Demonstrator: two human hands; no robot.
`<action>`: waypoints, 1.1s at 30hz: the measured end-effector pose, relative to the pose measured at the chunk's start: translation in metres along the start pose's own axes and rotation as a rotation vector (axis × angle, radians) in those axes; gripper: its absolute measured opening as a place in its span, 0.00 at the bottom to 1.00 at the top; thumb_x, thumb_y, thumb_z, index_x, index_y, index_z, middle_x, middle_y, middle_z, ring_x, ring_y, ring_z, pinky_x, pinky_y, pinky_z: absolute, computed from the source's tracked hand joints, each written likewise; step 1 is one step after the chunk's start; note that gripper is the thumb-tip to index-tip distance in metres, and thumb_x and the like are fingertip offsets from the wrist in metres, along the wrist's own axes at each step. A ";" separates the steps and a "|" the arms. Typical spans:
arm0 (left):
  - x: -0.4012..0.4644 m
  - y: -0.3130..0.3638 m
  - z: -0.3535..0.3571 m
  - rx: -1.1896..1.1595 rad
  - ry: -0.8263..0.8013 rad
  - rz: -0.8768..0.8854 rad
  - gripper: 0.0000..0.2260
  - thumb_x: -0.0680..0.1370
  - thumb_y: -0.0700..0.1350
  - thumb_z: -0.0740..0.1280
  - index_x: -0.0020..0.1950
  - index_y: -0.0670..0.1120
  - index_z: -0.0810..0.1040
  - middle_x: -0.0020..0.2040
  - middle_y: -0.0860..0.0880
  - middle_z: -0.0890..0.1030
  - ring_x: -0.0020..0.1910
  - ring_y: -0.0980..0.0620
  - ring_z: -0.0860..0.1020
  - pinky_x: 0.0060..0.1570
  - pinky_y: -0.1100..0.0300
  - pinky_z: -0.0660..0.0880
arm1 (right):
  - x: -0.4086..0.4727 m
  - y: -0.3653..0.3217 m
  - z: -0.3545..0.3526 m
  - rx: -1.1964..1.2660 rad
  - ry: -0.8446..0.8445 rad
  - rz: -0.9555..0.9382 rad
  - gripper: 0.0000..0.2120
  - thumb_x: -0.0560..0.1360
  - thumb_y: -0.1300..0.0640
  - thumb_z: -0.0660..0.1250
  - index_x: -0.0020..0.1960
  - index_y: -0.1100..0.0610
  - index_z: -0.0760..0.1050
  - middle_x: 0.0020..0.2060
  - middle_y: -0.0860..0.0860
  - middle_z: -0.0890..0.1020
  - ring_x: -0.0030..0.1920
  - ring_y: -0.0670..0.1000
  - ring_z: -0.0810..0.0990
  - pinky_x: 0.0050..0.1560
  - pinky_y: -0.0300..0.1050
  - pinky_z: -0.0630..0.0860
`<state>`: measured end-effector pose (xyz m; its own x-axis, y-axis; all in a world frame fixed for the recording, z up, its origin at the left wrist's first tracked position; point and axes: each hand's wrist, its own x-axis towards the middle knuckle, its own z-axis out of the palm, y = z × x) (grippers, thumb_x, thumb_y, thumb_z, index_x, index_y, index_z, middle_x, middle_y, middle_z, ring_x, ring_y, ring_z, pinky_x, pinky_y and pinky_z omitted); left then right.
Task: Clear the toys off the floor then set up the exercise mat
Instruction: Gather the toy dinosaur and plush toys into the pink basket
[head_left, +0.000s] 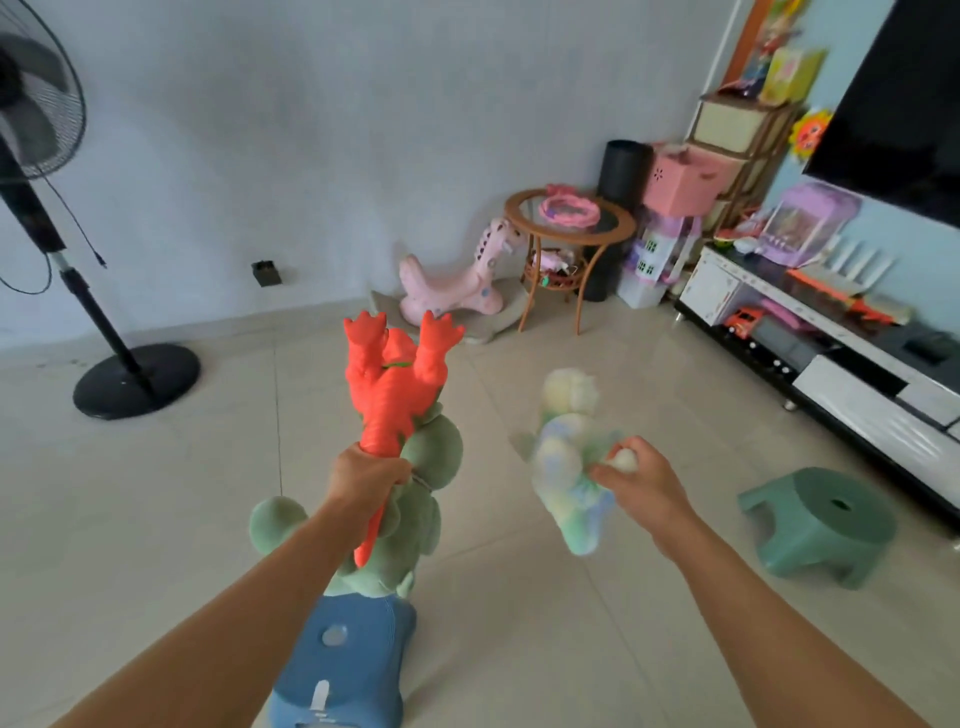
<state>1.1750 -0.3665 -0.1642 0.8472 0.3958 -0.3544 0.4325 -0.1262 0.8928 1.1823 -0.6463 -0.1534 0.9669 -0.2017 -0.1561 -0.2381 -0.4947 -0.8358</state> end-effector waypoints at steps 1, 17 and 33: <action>0.004 0.013 0.010 -0.007 0.000 0.014 0.07 0.64 0.33 0.69 0.39 0.41 0.75 0.31 0.44 0.76 0.30 0.46 0.74 0.33 0.57 0.73 | 0.013 -0.006 -0.010 -0.002 0.001 -0.013 0.12 0.69 0.58 0.71 0.37 0.54 0.67 0.33 0.49 0.74 0.37 0.53 0.72 0.35 0.44 0.66; 0.172 0.151 0.126 -0.096 -0.006 0.072 0.06 0.61 0.32 0.68 0.31 0.41 0.73 0.18 0.49 0.72 0.24 0.48 0.70 0.28 0.59 0.70 | 0.237 -0.048 -0.052 0.073 0.072 -0.021 0.11 0.70 0.60 0.70 0.38 0.54 0.67 0.34 0.50 0.73 0.35 0.52 0.71 0.35 0.44 0.66; 0.380 0.265 0.225 0.015 -0.050 0.051 0.04 0.66 0.32 0.68 0.37 0.38 0.76 0.29 0.43 0.75 0.28 0.46 0.72 0.31 0.59 0.72 | 0.483 -0.093 -0.057 0.090 0.100 0.013 0.10 0.69 0.61 0.69 0.38 0.54 0.68 0.37 0.52 0.74 0.39 0.54 0.72 0.41 0.46 0.68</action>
<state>1.6815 -0.4540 -0.1246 0.8824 0.3428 -0.3224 0.3928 -0.1591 0.9057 1.6658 -0.7463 -0.1210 0.9489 -0.2929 -0.1178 -0.2372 -0.4150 -0.8784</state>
